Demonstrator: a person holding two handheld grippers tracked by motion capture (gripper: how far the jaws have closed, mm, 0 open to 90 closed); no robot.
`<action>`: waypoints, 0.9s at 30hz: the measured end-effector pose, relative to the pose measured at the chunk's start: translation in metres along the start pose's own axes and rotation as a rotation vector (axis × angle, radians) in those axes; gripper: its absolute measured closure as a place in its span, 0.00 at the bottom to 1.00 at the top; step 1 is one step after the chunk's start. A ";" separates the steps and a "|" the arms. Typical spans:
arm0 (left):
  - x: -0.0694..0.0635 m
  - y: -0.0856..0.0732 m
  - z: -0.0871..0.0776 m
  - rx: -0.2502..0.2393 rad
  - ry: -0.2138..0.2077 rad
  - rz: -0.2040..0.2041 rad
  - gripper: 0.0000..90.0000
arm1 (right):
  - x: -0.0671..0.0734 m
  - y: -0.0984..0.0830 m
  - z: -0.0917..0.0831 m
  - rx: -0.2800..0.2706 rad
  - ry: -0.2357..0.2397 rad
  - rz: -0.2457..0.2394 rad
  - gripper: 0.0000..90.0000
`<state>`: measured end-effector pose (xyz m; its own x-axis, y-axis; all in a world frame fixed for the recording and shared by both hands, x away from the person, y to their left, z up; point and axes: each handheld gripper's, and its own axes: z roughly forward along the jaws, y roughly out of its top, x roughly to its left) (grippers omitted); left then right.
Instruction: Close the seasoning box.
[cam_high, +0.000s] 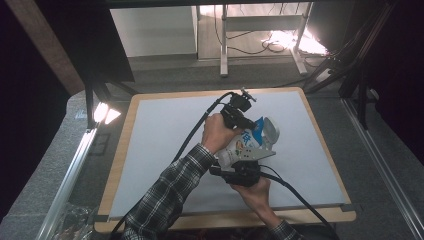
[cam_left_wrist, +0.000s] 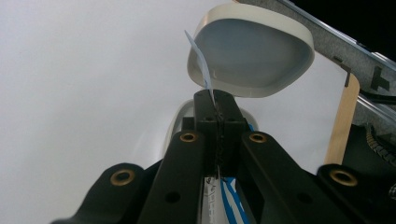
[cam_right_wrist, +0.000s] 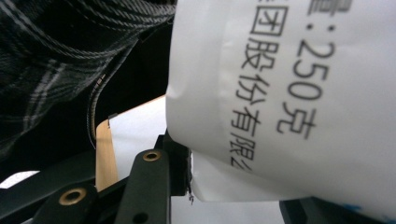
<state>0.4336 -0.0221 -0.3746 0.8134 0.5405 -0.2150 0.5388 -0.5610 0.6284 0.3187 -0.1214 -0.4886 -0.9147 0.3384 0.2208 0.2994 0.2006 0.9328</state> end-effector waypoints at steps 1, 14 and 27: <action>0.000 -0.001 0.000 -0.007 0.003 0.001 1.00 | 0.000 -0.001 0.000 0.002 -0.004 -0.004 0.71; -0.002 -0.006 -0.004 -0.053 0.009 0.048 1.00 | -0.003 -0.005 0.002 0.022 -0.018 -0.018 0.69; -0.002 -0.014 -0.012 -0.092 0.003 0.073 1.00 | -0.005 -0.011 0.004 0.044 -0.044 -0.027 0.65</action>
<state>0.4217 -0.0075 -0.3741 0.8493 0.5018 -0.1640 0.4554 -0.5391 0.7085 0.3214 -0.1216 -0.5008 -0.9103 0.3719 0.1819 0.2869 0.2499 0.9248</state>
